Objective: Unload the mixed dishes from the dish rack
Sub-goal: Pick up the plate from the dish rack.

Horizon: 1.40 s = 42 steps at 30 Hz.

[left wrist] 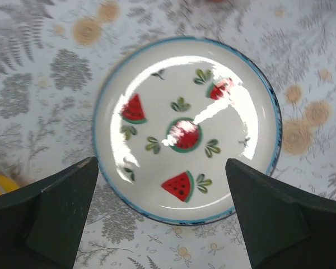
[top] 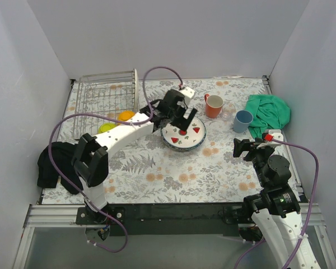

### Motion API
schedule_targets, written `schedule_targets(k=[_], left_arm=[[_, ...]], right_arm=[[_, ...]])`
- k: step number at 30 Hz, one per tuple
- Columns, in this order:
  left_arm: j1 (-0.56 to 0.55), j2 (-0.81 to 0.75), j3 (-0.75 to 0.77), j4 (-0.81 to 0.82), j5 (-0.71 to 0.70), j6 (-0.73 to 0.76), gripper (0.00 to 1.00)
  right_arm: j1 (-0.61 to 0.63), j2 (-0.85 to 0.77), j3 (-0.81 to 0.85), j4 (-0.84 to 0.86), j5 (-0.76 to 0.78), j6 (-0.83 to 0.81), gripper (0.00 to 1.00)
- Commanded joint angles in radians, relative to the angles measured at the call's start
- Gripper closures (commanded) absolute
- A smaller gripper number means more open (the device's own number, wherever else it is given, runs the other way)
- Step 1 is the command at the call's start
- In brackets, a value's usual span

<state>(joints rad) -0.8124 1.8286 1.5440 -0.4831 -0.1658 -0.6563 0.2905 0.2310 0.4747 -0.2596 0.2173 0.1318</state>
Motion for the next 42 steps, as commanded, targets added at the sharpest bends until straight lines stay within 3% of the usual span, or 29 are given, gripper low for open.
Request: schedule_targets(k=[1,6,12,23,30,34,42], left_arm=[[0.154,-0.143,0.051,0.08,-0.073,-0.121,0.02],[0.316,-0.186,0.022,0.159,-0.115,-0.218,0.02],[0.47,-0.141,0.047,0.182,-0.04,-0.286,0.02],[0.575,0.047,0.178,0.175,0.12,-0.336,0.13],[0.579,0.121,0.209,0.17,0.16,-0.336,0.34],[0.581,0.138,0.211,0.172,0.164,-0.335,0.54],[0.581,0.106,0.214,0.172,0.138,-0.296,0.83]], right_arm=[[0.003,0.007,-0.002,0.045,-0.002,0.002,0.08],[0.004,0.008,-0.002,0.046,-0.007,0.002,0.08],[0.003,0.019,-0.001,0.045,-0.013,0.0,0.08],[0.004,0.03,-0.001,0.045,-0.016,-0.003,0.08],[0.004,0.041,0.001,0.046,-0.019,-0.003,0.09],[0.003,0.047,-0.001,0.045,-0.019,-0.003,0.09],[0.004,0.048,-0.001,0.045,-0.021,-0.003,0.09]])
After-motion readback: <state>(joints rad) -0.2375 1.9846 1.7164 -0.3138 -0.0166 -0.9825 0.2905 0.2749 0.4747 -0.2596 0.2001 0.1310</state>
